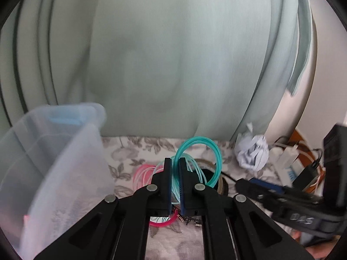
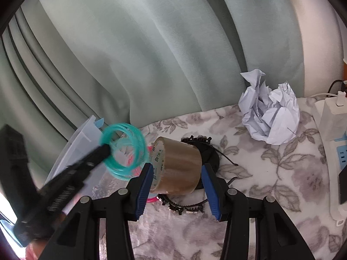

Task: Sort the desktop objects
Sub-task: 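Grasp the teal hair ties with the left tool while the right tool grasps the packing tape roll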

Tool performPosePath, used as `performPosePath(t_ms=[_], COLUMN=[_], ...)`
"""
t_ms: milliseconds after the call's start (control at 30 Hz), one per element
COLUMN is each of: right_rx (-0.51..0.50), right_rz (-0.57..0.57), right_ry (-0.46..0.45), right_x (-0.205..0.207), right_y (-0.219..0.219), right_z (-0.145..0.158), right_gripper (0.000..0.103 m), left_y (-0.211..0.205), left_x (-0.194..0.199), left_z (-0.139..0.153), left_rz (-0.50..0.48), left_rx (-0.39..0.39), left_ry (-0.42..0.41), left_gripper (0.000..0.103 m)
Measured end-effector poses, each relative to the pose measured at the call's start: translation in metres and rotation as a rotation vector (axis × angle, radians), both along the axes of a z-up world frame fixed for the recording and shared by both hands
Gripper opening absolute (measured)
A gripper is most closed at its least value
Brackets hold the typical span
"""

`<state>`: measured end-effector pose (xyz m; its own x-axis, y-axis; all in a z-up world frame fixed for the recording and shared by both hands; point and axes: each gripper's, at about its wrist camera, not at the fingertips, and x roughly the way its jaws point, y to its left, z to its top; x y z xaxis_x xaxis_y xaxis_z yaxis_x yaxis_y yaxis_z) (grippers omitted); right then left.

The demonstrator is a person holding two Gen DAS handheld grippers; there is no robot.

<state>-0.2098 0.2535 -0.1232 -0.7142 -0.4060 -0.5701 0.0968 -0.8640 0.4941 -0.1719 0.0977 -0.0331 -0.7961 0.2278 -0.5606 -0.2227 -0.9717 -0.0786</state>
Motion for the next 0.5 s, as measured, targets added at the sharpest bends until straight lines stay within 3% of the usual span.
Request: performPosePath(t_ms=[300, 500], right_rx=[0.078, 0.130], right_rz=[0.028, -0.041], right_ry=[-0.067, -0.136], right_x=[-0.027, -0.038], right_y=[-0.031, -0.035], right_z=[-0.011, -0.022], right_gripper=[0.049, 0.049], left_y=[-0.029, -0.038], left_x=[0.022, 0.031], left_z=[0.022, 0.025], left_rz=[0.030, 0.036], left_rx=[0.063, 0.076], left_ry=[0.040, 0.044], left_gripper=[0.005, 0.005])
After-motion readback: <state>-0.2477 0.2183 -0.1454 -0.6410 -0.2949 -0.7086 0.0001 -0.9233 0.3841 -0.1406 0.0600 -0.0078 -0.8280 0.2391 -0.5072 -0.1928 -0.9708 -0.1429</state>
